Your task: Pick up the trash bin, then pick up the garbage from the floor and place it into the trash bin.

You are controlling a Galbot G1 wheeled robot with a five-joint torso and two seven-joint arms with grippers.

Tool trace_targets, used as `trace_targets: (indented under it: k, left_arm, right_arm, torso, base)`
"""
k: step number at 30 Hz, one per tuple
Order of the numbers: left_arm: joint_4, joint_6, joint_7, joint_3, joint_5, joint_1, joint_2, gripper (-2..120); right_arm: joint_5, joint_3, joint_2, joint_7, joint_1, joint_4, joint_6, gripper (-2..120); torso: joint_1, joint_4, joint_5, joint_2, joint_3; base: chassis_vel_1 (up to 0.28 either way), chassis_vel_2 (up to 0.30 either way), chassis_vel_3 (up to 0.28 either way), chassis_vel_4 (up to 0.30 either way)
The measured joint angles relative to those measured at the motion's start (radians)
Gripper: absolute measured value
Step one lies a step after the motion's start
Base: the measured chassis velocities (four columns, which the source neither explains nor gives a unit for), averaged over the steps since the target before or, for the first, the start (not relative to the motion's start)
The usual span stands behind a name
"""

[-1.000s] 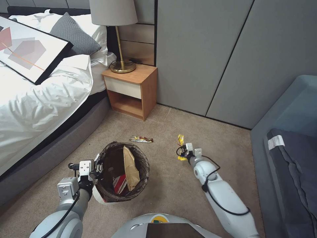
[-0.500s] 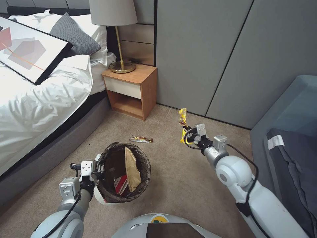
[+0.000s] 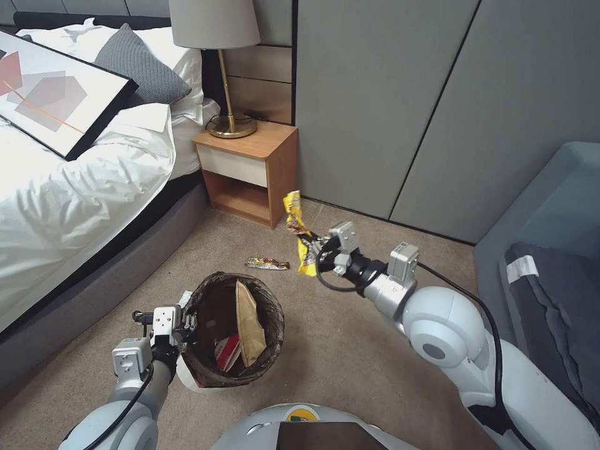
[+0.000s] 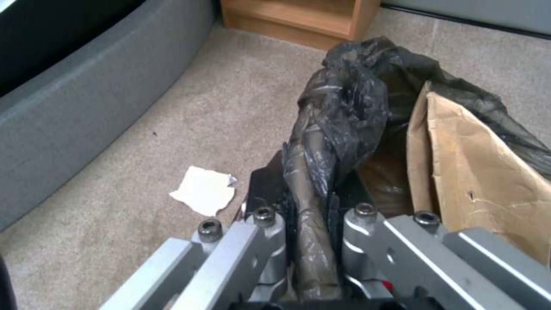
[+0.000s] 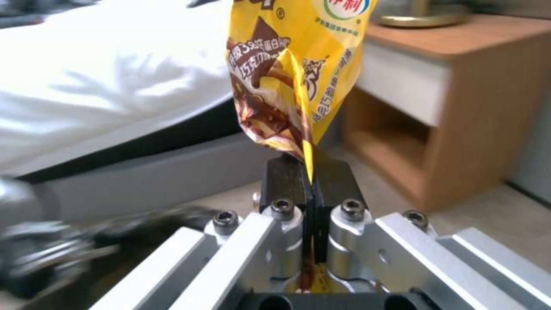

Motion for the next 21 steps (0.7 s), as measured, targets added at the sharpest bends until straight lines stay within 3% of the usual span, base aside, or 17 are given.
trace_targets:
  k: [8, 21]
  left_arm:
    - [0.0, 0.0, 0.0, 0.002, 0.005, 0.001, -0.001, 7]
    - [0.0, 0.0, 0.013, 0.007, 0.02, -0.002, -0.013, 7]
  right_arm:
    - [0.001, -0.123, -0.038, -0.078, 0.057, 0.036, 0.014, 0]
    - [-0.019, -0.305, -0.045, -0.081, 0.082, 0.039, 0.005, 0]
  torso:
    - [0.0, 0.0, 0.0, 0.0, 0.0]
    - [0.0, 0.0, 0.0, 0.0, 0.0]
  base:
    - [0.0, 0.0, 0.0, 0.0]
    - [0.0, 0.0, 0.0, 0.0]
